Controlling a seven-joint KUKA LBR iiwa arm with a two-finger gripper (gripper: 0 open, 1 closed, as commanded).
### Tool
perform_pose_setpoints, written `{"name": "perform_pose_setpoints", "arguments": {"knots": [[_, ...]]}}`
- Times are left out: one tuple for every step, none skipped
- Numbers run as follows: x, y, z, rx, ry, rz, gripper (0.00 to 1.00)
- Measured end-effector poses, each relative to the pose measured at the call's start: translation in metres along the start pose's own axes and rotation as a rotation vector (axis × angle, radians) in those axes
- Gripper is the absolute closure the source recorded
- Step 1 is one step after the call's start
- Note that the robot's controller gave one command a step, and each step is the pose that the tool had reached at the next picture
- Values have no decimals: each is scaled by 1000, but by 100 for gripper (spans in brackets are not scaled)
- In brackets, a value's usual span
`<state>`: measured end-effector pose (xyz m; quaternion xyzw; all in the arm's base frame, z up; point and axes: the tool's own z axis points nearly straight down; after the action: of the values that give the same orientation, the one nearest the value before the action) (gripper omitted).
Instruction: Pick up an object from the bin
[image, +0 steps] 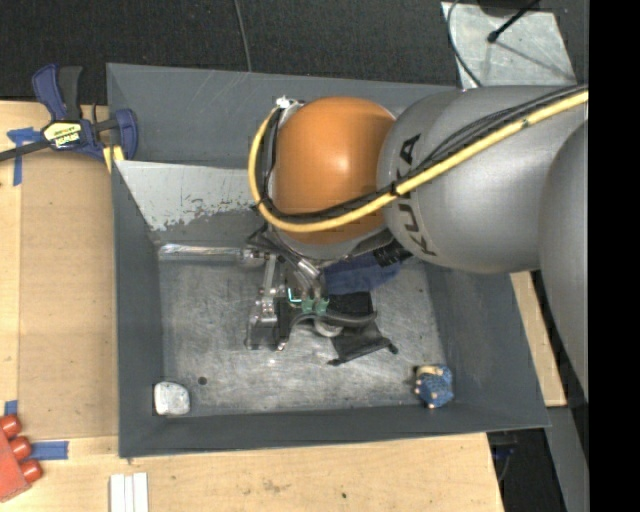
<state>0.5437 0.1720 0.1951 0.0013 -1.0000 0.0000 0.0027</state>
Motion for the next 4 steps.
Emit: {"name": "perform_pose_setpoints", "arguments": {"knots": [[16, -44, 70, 3, 0, -107, 0], [29, -97, 76, -6, -14, 72, 0], [2, -83, 111, -2, -9, 93, 0], [-25, -161, 98, 3, -12, -67, 0]]}}
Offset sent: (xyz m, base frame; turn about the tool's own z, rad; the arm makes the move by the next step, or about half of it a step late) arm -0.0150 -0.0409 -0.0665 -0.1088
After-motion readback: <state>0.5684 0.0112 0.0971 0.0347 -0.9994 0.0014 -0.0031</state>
